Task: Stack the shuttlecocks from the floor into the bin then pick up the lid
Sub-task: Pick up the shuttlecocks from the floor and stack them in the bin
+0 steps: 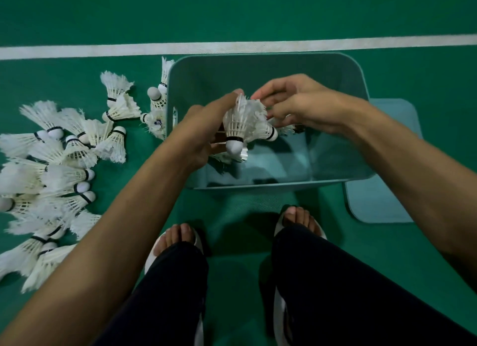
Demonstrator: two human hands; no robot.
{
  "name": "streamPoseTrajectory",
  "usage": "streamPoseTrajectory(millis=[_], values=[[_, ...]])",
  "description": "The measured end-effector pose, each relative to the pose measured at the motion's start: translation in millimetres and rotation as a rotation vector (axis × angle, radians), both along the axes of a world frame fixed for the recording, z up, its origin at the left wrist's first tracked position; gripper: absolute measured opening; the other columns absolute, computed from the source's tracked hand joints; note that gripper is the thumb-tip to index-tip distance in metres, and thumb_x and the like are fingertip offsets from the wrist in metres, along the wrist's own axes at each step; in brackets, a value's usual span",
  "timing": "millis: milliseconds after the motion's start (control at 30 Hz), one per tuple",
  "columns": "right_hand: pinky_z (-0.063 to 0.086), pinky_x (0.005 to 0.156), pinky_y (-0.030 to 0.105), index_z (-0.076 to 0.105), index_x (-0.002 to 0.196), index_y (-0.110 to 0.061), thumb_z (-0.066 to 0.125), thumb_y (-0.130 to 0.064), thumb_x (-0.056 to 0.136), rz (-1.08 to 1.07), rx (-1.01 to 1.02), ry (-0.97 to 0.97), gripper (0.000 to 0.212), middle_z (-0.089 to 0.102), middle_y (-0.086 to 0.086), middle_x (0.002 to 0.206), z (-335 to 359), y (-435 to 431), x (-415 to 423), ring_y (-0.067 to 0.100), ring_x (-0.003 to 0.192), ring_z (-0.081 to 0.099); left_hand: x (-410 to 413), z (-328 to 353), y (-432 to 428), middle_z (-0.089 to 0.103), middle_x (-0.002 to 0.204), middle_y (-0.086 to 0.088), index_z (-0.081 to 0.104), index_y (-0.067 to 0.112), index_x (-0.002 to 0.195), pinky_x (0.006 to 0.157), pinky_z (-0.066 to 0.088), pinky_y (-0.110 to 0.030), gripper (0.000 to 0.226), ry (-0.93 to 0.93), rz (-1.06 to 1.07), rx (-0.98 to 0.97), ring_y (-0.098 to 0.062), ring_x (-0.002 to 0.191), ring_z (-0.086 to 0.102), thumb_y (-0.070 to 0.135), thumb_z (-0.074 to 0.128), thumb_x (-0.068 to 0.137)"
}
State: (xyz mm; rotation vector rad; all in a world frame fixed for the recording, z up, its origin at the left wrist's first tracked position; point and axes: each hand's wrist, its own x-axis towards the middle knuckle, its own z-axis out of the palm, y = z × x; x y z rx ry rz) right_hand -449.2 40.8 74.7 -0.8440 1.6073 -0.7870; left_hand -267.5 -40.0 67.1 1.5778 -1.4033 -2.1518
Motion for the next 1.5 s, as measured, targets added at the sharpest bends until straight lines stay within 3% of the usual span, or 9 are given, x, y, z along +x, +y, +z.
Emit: streamPoseTrajectory(millis=[200,333,500,700,800,933,1100,1300,1500], values=[[0.06,0.084,0.037,0.063,0.121,-0.011,0.083,0.003,0.077,0.123,-0.046,0.204,0.05,0.069,0.017,0.11,-13.2,0.5,13.7,0.012,0.081,0.067,1.5,-1.4,-4.4,0.075,0.123,-0.007,0.071,0.018,0.127,0.086,0.062,-0.043,0.066,-0.016,0.04,0.286,-0.025,0.113,0.072,0.07,0.058,0.09],[0.061,0.079,0.044,0.062,0.129,-0.023,0.084,-0.006,0.079,0.143,0.011,0.315,0.057,0.068,0.016,0.101,-21.4,2.5,13.3,0.025,0.077,0.067,-1.3,-5.7,-10.5,0.075,0.105,-0.005,0.07,0.02,0.118,0.078,0.06,-0.035,0.064,-0.047,0.113,0.22,-0.021,0.086,0.072,0.074,0.058,0.087],[0.047,0.074,0.023,0.075,0.077,-0.023,0.085,-0.016,0.078,0.007,0.141,0.665,0.011,0.069,-0.01,0.075,-39.4,7.0,14.0,0.01,0.075,0.065,-2.9,-4.4,-12.2,0.072,0.113,-0.011,0.056,0.009,0.133,0.061,0.061,-0.027,0.071,-0.024,0.228,0.001,-0.016,0.079,0.074,0.064,0.065,0.089],[0.049,0.086,0.039,0.081,0.088,-0.025,0.08,-0.032,0.074,-0.04,0.186,1.067,0.016,0.069,0.009,0.109,-43.9,9.0,21.2,0.036,0.109,0.056,-3.6,-3.7,-14.2,0.068,0.09,-0.005,0.05,0.002,0.141,0.055,0.051,-0.022,0.082,-0.056,0.188,-0.111,-0.009,0.062,0.059,0.065,0.063,0.09],[0.057,0.084,0.04,0.077,0.083,-0.016,0.071,-0.027,0.07,-0.055,0.278,1.025,0.019,0.072,0.007,0.093,-47.8,2.9,22.8,0.033,0.095,0.066,-1.3,-2.2,-16.8,0.06,0.087,-0.003,0.054,0.01,0.137,0.045,0.043,-0.018,0.069,-0.054,0.17,-0.086,-0.01,0.061,0.052,0.061,0.064,0.091],[0.056,0.078,0.033,0.075,0.094,-0.011,0.076,-0.03,0.078,-0.117,0.389,0.867,0.025,0.073,0.011,0.097,-59.1,-1.6,24.5,0.03,0.091,0.07,-0.5,0.0,-15.2,0.056,0.091,-0.005,0.058,0.011,0.094,0.048,0.041,-0.021,0.013,-0.056,0.094,-0.082,-0.015,0.066,0.051,0.016,0.058,0.082],[0.056,0.073,0.032,0.075,0.097,-0.012,0.079,-0.035,0.08,-0.142,0.396,0.804,0.028,0.074,0.008,0.095,-70.8,-9.9,30.8,0.028,0.088,0.072,-5.6,-7.3,-13.6,0.064,0.09,-0.012,0.054,-0.006,0.124,0.066,0.053,-0.032,0.035,-0.174,-0.049,-0.13,-0.021,0.076,0.063,0.002,0.058,0.091],[0.063,0.077,0.049,0.077,0.093,-0.001,0.078,-0.029,0.089,-0.022,0.329,0.487,0.028,0.078,0.016,0.09,-74.3,-19.0,45.9,0.031,0.082,0.076,-1.3,-18.0,-7.9,0.073,0.105,-0.013,0.066,0.008,0.111,0.078,0.055,-0.037,0.023,-0.204,-0.195,-0.332,-0.023,0.087,0.068,0.005,0.071,0.088],[0.058,0.057,0.029,0.074,0.086,-0.004,0.067,-0.025,0.091,0.093,0.361,0.677,0.023,0.073,0.01,0.074,-37.7,-13.8,21.1,0.022,0.059,0.067,0.6,-15.7,-6.7,0.066,0.091,-0.006,0.06,0.009,0.094,0.073,0.058,-0.039,0.017,-0.468,-0.544,-0.665,-0.028,0.083,0.064,0.006,0.072,0.082]])
